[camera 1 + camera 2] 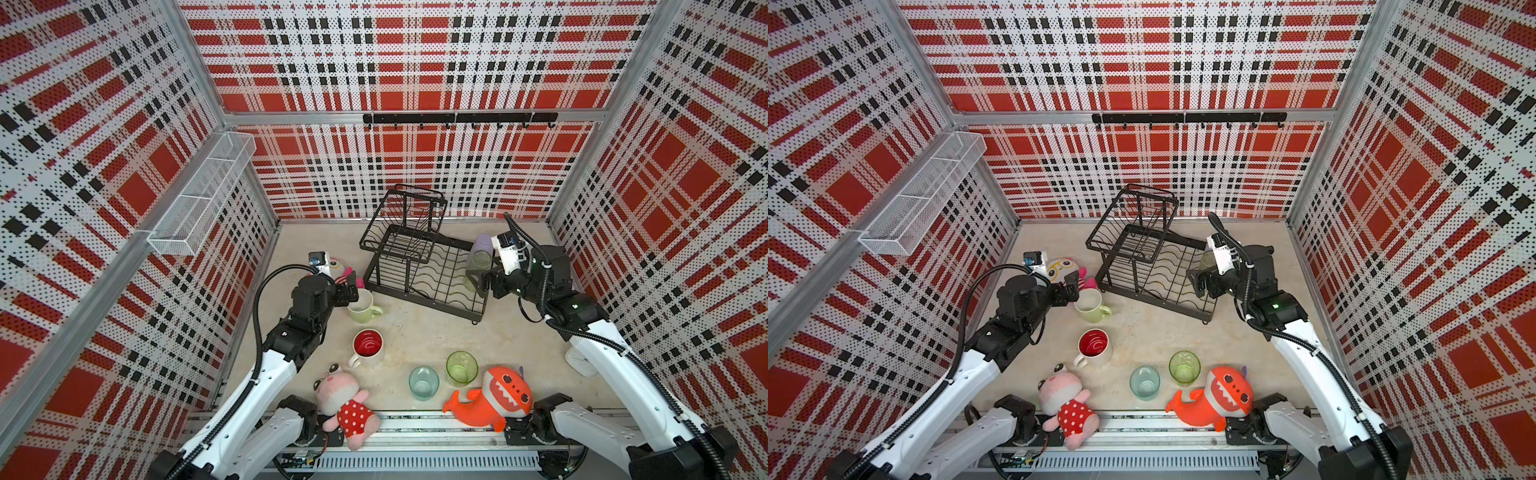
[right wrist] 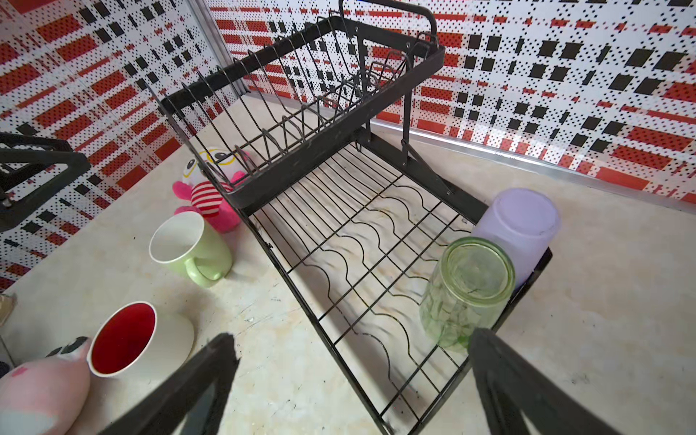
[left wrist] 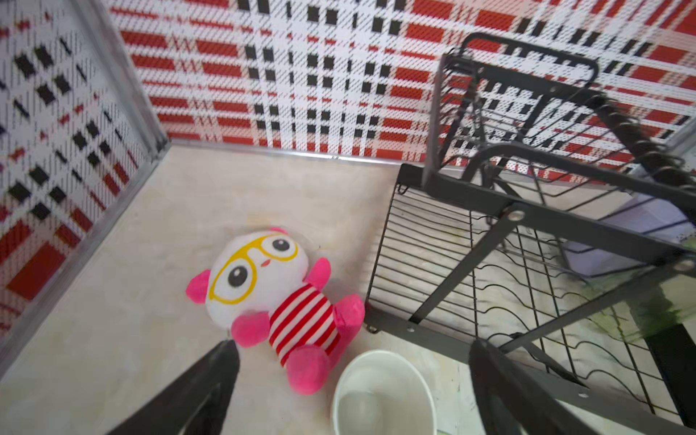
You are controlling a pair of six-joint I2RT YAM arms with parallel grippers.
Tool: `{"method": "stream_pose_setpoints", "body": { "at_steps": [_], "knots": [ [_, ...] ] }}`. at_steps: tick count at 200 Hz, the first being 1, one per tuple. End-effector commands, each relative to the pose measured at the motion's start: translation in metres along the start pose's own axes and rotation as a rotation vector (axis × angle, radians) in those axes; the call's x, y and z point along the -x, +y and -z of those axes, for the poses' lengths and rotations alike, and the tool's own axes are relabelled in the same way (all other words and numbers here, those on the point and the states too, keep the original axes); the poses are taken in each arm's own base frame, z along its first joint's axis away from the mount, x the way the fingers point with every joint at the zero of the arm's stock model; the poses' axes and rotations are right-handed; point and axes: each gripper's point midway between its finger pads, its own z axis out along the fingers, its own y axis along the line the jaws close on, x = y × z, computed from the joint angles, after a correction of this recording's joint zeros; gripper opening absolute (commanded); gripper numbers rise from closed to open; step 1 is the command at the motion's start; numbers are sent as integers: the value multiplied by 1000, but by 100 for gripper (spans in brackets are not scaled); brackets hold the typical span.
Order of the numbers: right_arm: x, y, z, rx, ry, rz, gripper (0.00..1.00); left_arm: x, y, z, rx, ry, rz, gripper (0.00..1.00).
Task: Load cups into a dish rack
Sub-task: Pick up the cup from the middle-left of the table.
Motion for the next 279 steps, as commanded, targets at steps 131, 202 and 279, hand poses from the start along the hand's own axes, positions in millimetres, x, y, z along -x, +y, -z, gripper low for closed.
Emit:
{"method": "stream_pose_setpoints", "body": {
  "at_steps": [131, 202, 279],
  "knots": [
    [-8, -15, 2, -105, 37, 44, 100, -80, 2, -26, -30, 306, 171, 95],
    [-12, -25, 14, -180, 22, 60, 100, -105, 8, -39, 17, 404, 140, 84],
    [-15, -33, 20, -231, 42, 72, 100, -118, 6, -51, 18, 470, 117, 73]
  ]
}}
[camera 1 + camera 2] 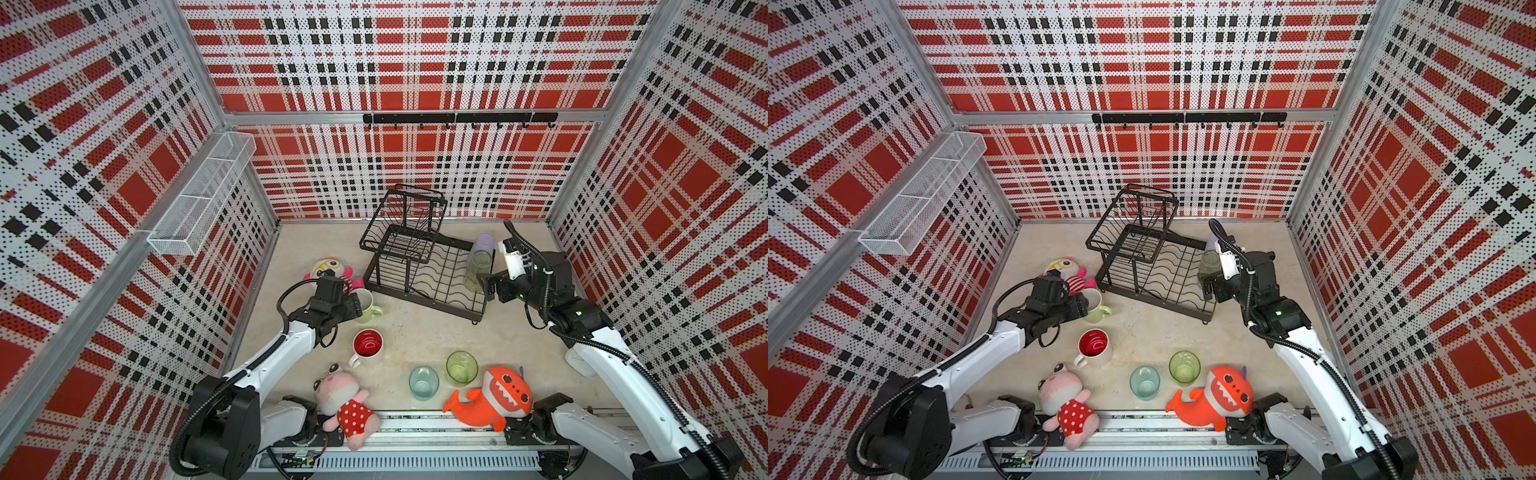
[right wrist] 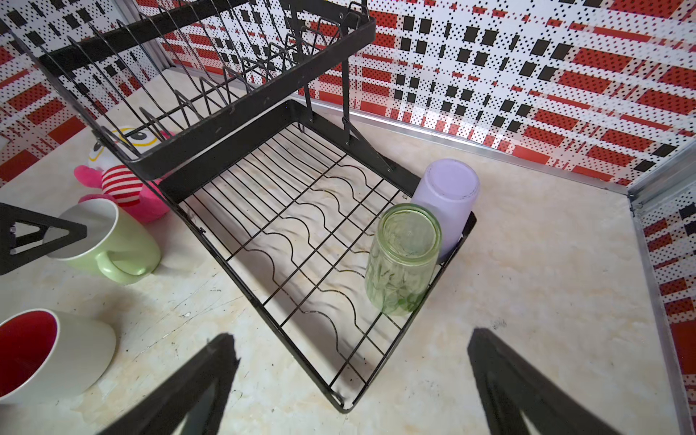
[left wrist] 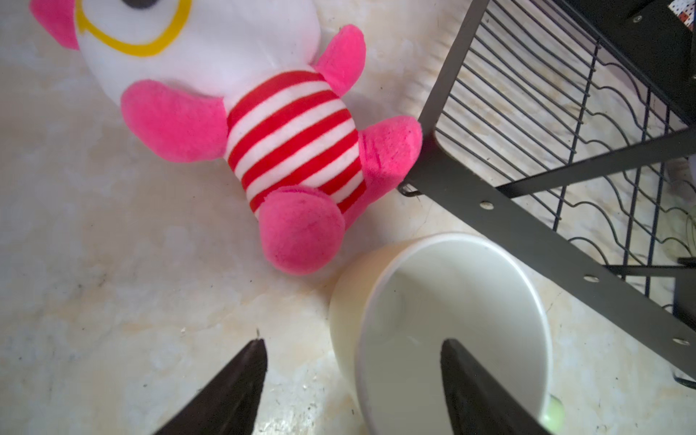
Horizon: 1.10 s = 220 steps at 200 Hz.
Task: Load cups into a dish rack
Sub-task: Pick up the cup from the middle-left of the table.
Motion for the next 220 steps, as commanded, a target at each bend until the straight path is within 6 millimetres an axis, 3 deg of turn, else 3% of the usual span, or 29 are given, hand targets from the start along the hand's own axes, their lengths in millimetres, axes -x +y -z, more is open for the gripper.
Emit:
{"method": "stream_pose_setpoints", "body": {
  "at_steps": [1, 55, 74, 78, 113, 147, 220],
  "knots": [
    [0, -4, 7, -32, 2, 29, 100, 8, -7, -1, -22, 0, -17, 73],
    [0, -4, 7, -34, -3, 23, 100, 2, 5, -7, 19, 25, -37, 56],
    [0, -3, 5, -29, 2, 19, 100, -1, 9, -8, 23, 33, -33, 45],
    [1, -3, 5, -28, 1, 19, 100, 3, 18, -8, 37, 25, -8, 43],
    [4, -3, 4, -23, -6, 15, 100, 4, 29, -8, 23, 10, 53, 35],
    [3, -2, 4, -22, -4, 11, 100, 1, 31, -11, -4, 22, 88, 29],
    [5, -2, 3, -19, -13, 6, 100, 2, 23, -16, -52, 25, 103, 1]
  ]
}}
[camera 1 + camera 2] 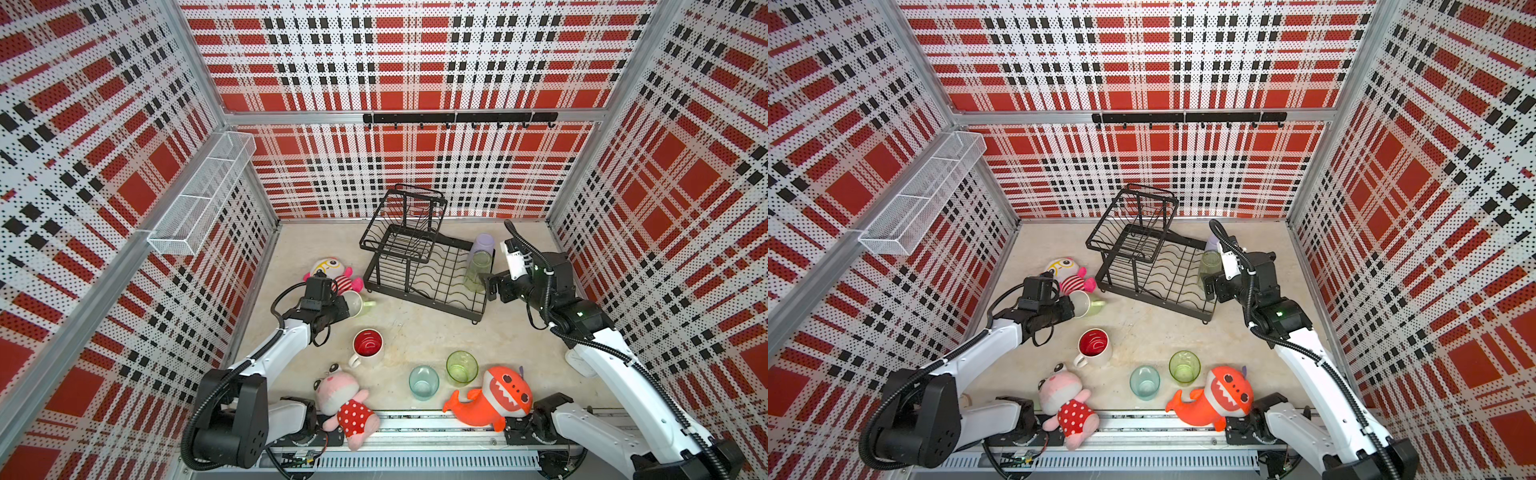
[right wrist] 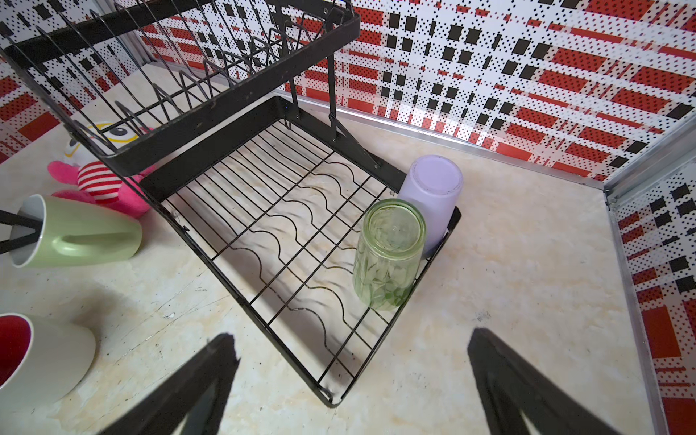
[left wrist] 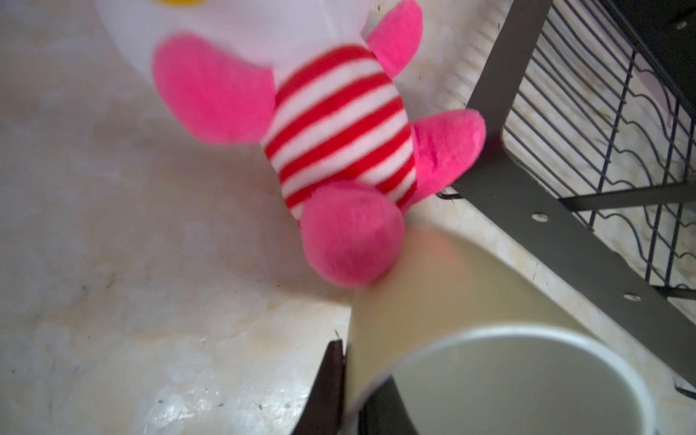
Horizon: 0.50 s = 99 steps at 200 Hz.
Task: Load cups into a dish rack
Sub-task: Pick up the cup from the middle-left of the table.
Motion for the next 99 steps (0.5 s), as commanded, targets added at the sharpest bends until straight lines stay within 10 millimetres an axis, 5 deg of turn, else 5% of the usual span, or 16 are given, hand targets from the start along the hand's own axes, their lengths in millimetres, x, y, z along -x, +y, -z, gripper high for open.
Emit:
{"method": "stream_pose_setpoints", "body": {
  "at_steps": [1, 56, 99],
  "knots": [
    [6, 3, 0, 10, -15, 3, 100, 6, -5, -1, -35, -16, 11, 1],
    [9, 2, 0, 7, -22, 3, 100, 15, -16, 6, -92, -30, 17, 0],
    [15, -1, 3, -14, -57, -4, 100, 48, -39, 45, -185, -170, 8, 0]
  ]
}}
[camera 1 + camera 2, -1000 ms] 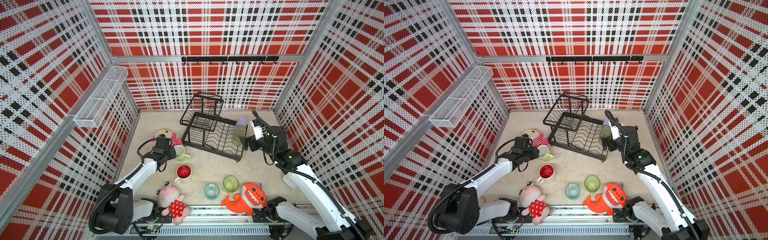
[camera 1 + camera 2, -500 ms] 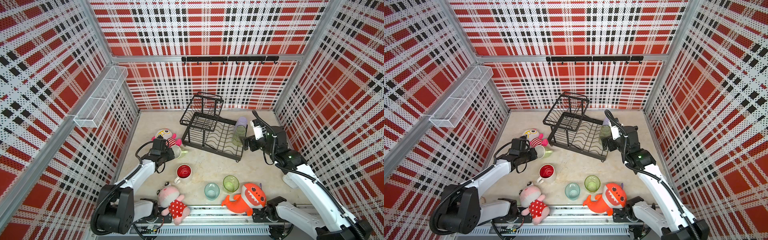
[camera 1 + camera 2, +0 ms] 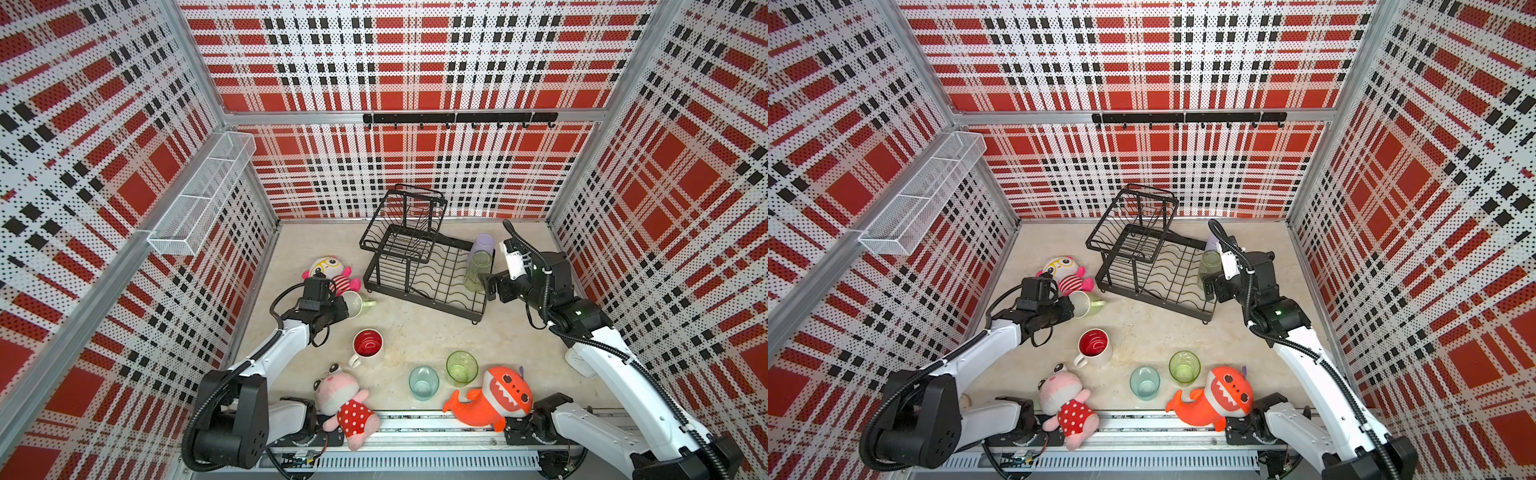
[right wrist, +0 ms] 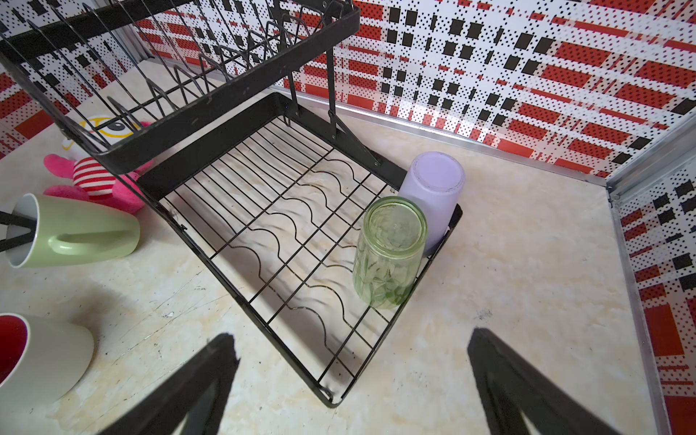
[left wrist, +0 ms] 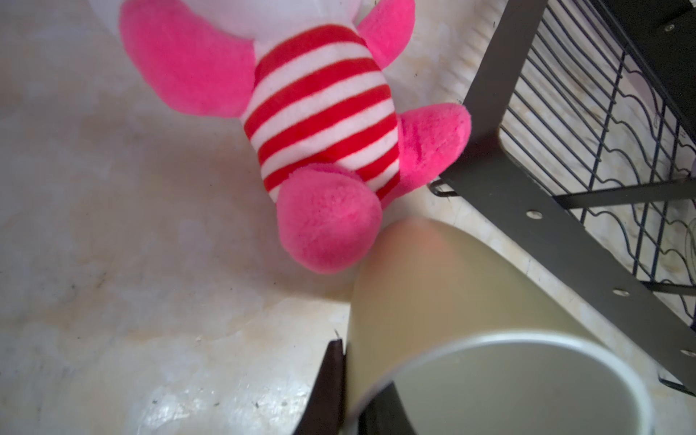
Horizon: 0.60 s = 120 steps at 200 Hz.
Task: Load cups into a dish rack
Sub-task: Pick up the cup from the middle-left of the table.
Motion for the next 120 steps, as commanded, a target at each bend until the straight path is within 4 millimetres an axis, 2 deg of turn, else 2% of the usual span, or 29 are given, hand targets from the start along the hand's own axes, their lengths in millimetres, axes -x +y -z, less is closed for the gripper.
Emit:
{"method": "stream_pose_setpoints", "body": {
  "at_steps": [1, 27, 54, 81, 105, 120],
  "knots": [
    [16, -1, 6, -13, -65, -1, 100, 47, -36, 36, -144, -172, -8, 0],
    [27, -3, 8, -22, -106, -30, 100, 71, -58, 70, -230, -290, -37, 0],
    [51, -5, 19, -22, -170, -152, 100, 84, -81, 107, -342, -407, -117, 0],
    [71, 6, 31, 59, -216, -247, 100, 81, -99, 136, -447, -476, -205, 0],
    [84, 23, 41, 170, -230, -273, 100, 71, -110, 151, -506, -481, -313, 0],
    [89, 30, 45, 210, -221, -291, 100, 60, -123, 159, -575, -459, -386, 0]
  ]
}}
